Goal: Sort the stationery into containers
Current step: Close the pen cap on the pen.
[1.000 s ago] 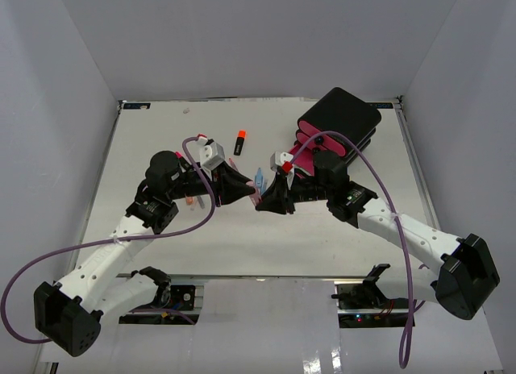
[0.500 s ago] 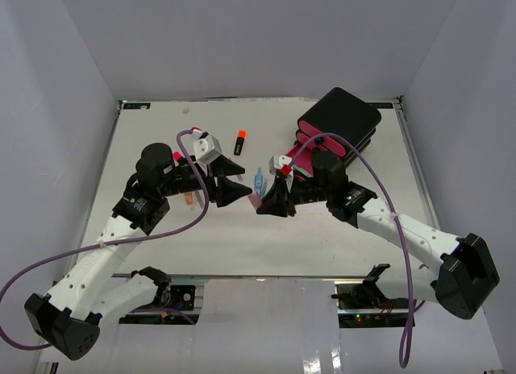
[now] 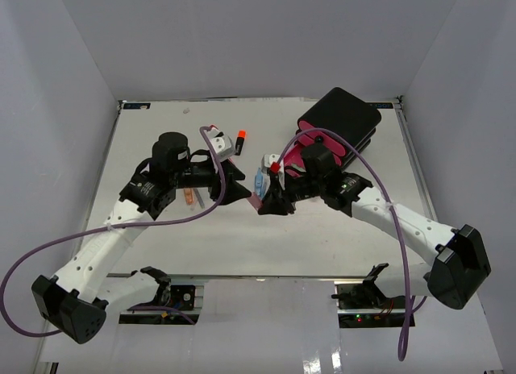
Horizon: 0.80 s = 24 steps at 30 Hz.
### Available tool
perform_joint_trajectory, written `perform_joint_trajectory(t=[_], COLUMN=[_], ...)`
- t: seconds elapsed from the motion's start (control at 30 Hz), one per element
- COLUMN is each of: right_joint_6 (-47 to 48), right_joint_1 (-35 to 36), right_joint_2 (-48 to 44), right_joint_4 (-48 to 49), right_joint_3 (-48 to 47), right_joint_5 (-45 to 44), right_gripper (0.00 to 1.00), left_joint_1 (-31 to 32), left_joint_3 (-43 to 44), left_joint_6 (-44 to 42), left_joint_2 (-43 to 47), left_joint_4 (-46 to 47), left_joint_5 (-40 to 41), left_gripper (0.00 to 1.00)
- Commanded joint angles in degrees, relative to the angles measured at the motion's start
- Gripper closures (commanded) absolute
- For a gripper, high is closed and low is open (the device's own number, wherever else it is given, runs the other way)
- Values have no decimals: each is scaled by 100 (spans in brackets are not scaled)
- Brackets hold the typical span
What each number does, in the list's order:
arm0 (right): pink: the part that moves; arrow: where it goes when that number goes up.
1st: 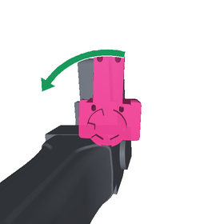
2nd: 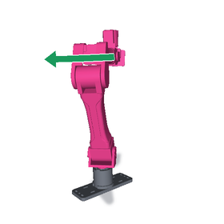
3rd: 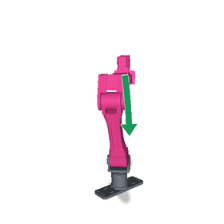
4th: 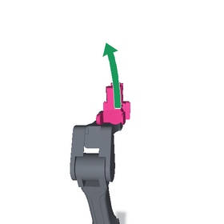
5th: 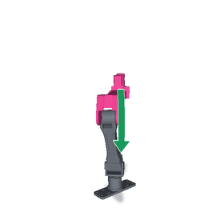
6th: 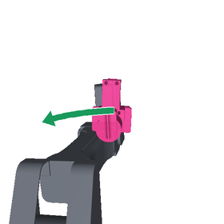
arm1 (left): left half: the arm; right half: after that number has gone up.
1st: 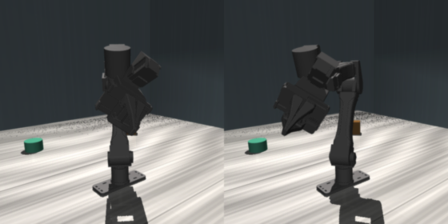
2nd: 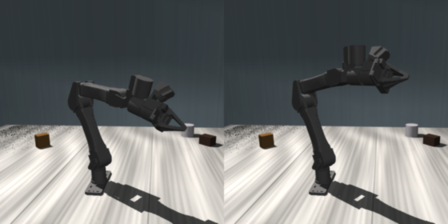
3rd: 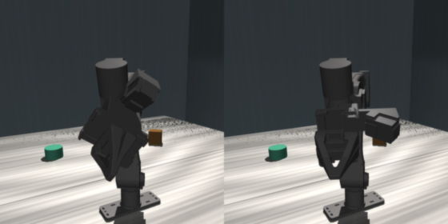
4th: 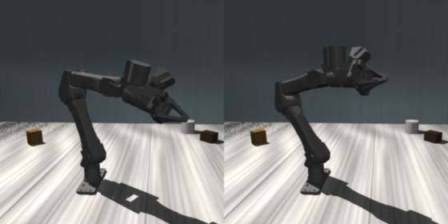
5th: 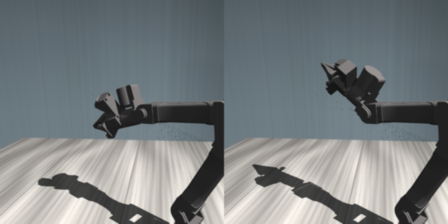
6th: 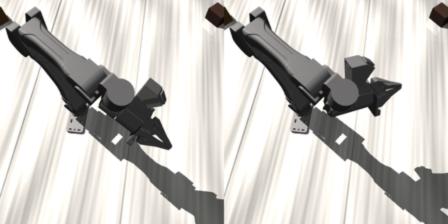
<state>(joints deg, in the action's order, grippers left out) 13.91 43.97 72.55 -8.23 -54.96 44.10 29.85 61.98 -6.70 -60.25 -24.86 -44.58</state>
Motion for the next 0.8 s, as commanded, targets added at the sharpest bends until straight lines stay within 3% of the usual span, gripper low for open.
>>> perform_joint_trajectory(t=[0.0,0.3,0.77], right_joint_6=[357,375,314], right_joint_1=[24,24,24], right_joint_2=[145,277,268], right_joint_4=[-636,-618,-513], right_joint_3=[-454,-586,-612], right_joint_5=[-59,20,152], right_gripper=[92,92,92], left_joint_1=[-5,-5,39], left_joint_3=[105,-10,-344], left_joint_6=[-235,-227,-174], left_joint_2=[-13,-154,-347], left_joint_4=[-274,-142,262], left_joint_5=[-200,-420,-526], left_gripper=[34,41,44])
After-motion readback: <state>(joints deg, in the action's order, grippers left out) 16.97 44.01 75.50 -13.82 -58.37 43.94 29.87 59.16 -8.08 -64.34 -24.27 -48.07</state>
